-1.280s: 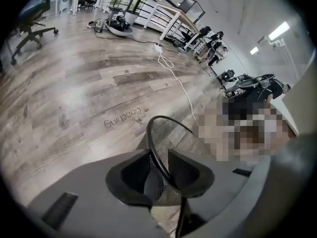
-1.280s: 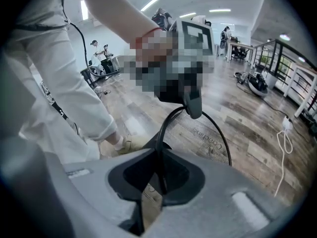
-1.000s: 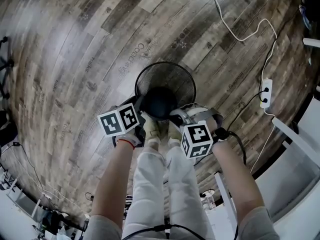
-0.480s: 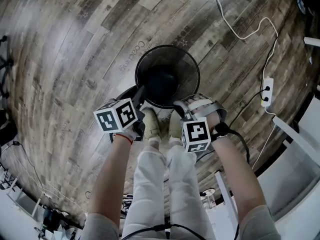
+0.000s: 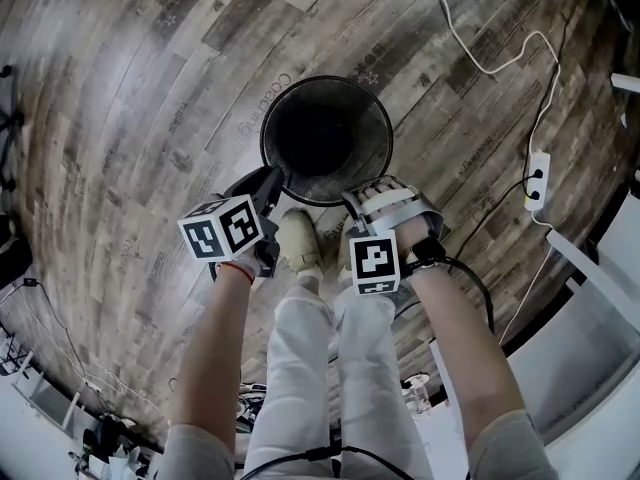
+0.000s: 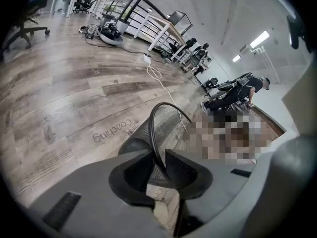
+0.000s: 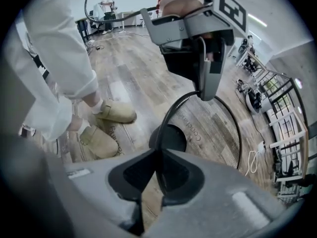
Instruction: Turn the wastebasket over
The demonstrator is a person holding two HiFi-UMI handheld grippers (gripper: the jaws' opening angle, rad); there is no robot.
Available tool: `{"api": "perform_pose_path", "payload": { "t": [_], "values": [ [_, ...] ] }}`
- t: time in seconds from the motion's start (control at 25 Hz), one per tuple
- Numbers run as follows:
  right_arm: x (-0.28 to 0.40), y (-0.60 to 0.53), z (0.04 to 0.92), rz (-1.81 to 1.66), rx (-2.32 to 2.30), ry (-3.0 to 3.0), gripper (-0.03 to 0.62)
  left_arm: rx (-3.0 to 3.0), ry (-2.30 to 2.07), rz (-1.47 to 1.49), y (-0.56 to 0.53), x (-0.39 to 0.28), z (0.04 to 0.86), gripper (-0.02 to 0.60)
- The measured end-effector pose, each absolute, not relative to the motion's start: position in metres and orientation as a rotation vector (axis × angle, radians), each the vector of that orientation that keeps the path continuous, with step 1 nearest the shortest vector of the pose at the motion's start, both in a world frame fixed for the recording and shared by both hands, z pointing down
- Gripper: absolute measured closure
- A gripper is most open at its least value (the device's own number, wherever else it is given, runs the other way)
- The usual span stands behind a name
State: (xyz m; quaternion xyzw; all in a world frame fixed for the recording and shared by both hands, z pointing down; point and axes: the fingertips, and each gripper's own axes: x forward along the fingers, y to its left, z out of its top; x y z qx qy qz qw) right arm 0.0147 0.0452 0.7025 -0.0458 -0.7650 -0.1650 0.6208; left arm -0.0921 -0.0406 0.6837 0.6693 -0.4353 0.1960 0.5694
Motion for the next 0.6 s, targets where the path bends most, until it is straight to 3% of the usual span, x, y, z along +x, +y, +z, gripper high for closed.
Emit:
{"api": "perform_pose_path", "payload": {
  "t": [0.48, 0.6],
  "values": [
    [0.008, 0.076, 0.721, -0.296, -0.138, -1.785, 0.545, 1.474, -1.048, 0.515, -0.004, -0.106, 0.703, 0.518],
    [0.007, 0.08, 0.722, -0.218, -0.117, -1.807, 0.516, 1.45, -1.046, 0.526, 0.005, -0.109, 0.709, 0.518]
  ]
}}
